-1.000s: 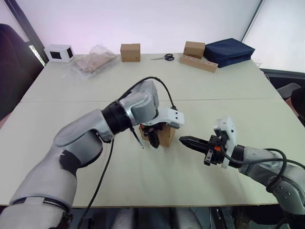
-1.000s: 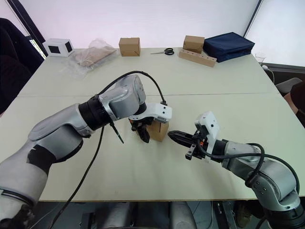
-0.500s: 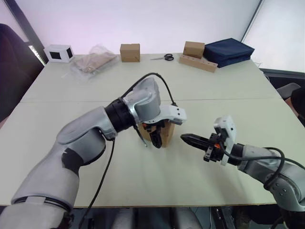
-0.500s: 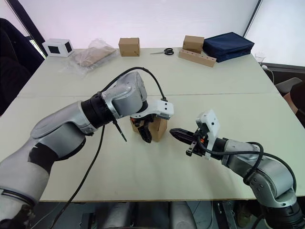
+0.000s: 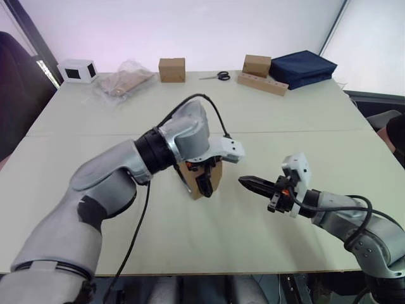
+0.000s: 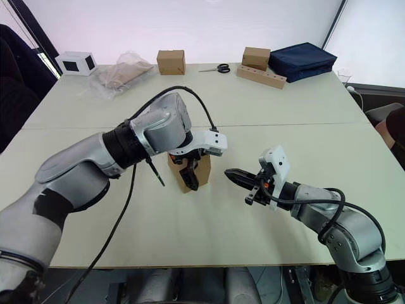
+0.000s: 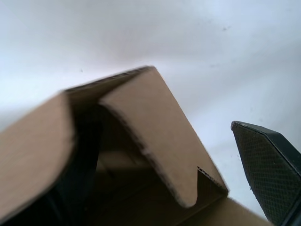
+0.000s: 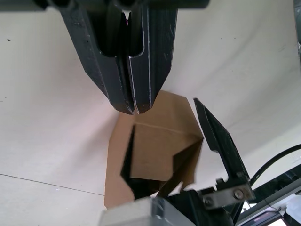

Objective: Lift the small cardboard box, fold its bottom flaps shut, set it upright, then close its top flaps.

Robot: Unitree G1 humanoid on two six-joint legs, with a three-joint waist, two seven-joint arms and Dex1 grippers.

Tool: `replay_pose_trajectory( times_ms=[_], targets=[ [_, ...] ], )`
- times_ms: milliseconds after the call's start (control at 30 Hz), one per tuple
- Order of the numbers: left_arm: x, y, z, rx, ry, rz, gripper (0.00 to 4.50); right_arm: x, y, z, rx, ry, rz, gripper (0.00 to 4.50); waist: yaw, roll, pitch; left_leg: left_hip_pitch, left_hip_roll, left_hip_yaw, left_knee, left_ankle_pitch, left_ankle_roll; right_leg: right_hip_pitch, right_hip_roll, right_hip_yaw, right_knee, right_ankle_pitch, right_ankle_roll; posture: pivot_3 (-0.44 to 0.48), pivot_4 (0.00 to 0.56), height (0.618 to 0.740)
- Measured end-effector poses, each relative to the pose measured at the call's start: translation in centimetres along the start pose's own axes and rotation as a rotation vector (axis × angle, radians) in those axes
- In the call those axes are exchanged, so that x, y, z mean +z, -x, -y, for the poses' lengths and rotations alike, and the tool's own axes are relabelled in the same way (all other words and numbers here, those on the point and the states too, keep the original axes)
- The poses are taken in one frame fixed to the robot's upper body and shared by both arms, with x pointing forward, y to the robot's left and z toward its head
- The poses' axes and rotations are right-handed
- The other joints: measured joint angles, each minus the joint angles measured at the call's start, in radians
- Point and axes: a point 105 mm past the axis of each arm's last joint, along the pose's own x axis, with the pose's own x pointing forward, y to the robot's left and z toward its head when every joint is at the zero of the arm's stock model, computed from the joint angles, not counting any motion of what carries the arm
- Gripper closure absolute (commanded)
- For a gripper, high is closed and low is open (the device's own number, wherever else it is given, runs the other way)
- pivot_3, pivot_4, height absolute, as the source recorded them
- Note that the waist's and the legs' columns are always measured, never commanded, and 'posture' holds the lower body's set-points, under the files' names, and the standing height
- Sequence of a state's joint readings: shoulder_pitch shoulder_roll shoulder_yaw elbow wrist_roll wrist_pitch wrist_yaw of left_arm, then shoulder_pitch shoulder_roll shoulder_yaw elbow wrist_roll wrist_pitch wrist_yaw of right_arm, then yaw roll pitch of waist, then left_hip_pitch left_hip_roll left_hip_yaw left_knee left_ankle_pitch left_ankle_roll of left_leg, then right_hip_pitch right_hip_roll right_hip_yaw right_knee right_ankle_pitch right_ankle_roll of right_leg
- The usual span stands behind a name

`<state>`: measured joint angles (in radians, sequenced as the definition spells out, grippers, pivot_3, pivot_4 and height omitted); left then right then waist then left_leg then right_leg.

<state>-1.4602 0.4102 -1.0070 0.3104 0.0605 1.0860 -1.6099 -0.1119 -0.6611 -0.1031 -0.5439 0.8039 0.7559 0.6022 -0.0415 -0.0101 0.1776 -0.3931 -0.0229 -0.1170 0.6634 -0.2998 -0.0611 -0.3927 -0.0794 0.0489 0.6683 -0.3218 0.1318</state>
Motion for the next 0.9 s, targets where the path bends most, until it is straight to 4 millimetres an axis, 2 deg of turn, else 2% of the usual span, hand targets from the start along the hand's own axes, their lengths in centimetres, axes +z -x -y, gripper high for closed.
replay_pose_trajectory(
  times_ms=[167, 300, 400, 467, 567, 700, 733, 767, 833, 900],
  targets=[
    [0.1, 3.0, 0.0, 0.038, 0.037, 0.039, 0.04, 0.0, 0.0, -0.2, 0.015, -0.002, 0.002, 4.5, 0.0, 0.0, 0.0, 0.0, 0.0, 0.0, 0.0, 0.0, 0.0, 0.001, 0.0, 0.0, 0.0, 0.0, 0.0, 0.0, 0.15, 0.74],
    [-0.6, 3.6, 0.5, 0.01, 0.074, 0.066, 0.04, 0.6, -0.3, -0.3, 0.036, 0.014, 0.009, 4.5, -0.002, 0.0, 0.0, 0.0, 0.0, 0.0, 0.0, 0.0, 0.0, 0.0, 0.0, 0.0, 0.001, 0.0, 0.0, 0.0, 0.15, 0.74],
    [-0.2, 4.5, 0.7, -0.008, 0.086, 0.117, 0.04, 0.4, -0.3, -0.6, 0.051, 0.007, -0.006, 4.5, 0.0, 0.0, 0.0, 0.0, 0.0, 0.0, 0.0, 0.0, 0.0, 0.0, 0.0, 0.0, 0.001, 0.0, 0.0, 0.0, 0.15, 0.74],
    [0.4, 5.9, 0.7, 0.007, 0.081, 0.169, 0.04, 0.3, -0.4, -0.9, 0.065, 0.009, -0.016, 4.5, 0.0, 0.0, 0.0, 0.0, 0.0, 0.0, 0.001, 0.0, 0.0, 0.0, 0.0, 0.0, 0.001, 0.0, 0.0, 0.0, 0.15, 0.74],
    [1.1, 9.1, -0.1, 0.057, 0.118, 0.323, 0.04, 0.7, -0.5, -2.1, 0.105, 0.032, -0.023, 4.5, -0.002, 0.001, 0.0, 0.0, 0.0, 0.0, 0.001, 0.0, 0.0, 0.0, 0.0, 0.0, 0.001, 0.0, 0.0, 0.0, 0.15, 0.74],
    [0.1, 11.4, -1.6, 0.092, 0.242, 0.485, 0.04, 0.2, -0.8, -3.1, 0.142, 0.013, -0.048, 4.5, -0.005, 0.001, 0.0, 0.001, 0.0, 0.0, 0.0, 0.0, 0.0, -0.001, 0.0, 0.0, 0.002, 0.0, 0.0, 0.0, 0.15, 0.74],
    [-0.6, 11.8, -2.1, 0.111, 0.278, 0.508, 0.53, 0.1, -0.9, -3.4, 0.154, 0.007, -0.053, 4.5, -0.004, 0.001, 0.0, 0.0, 0.0, 0.0, 0.0, 0.0, 0.0, -0.001, 0.0, 0.0, 0.002, 0.0, 0.0, 0.0, 0.15, 0.74],
    [-1.0, 11.9, -2.6, 0.135, 0.307, 0.538, 0.64, 0.1, -0.9, -3.8, 0.17, 0.005, -0.055, 4.5, -0.003, 0.001, 0.0, 0.0, 0.0, 0.0, 0.001, 0.0, 0.0, -0.001, 0.0, 0.0, 0.002, 0.0, 0.0, 0.0, 0.15, 0.74],
    [-2.0, 12.1, -3.6, 0.178, 0.346, 0.586, 1.43, 0.3, -1.3, -4.6, 0.197, 0.007, -0.05, 4.5, -0.002, 0.001, 0.0, 0.0, 0.0, 0.0, 0.001, 0.0, 0.0, -0.001, 0.0, 0.0, 0.002, 0.0, 0.0, 0.0, 0.15, 0.74],
    [-4.3, 12.1, -5.2, 0.257, 0.416, 0.631, 2.21, 0.3, -2.0, -5.9, 0.237, 0.005, -0.048, 4.5, -0.005, 0.001, -0.001, 0.001, 0.0, 0.0, 0.001, 0.0, -0.001, -0.001, 0.0, 0.0, 0.002, 0.0, 0.0, 0.0, 0.15, 0.74]
  ],
)
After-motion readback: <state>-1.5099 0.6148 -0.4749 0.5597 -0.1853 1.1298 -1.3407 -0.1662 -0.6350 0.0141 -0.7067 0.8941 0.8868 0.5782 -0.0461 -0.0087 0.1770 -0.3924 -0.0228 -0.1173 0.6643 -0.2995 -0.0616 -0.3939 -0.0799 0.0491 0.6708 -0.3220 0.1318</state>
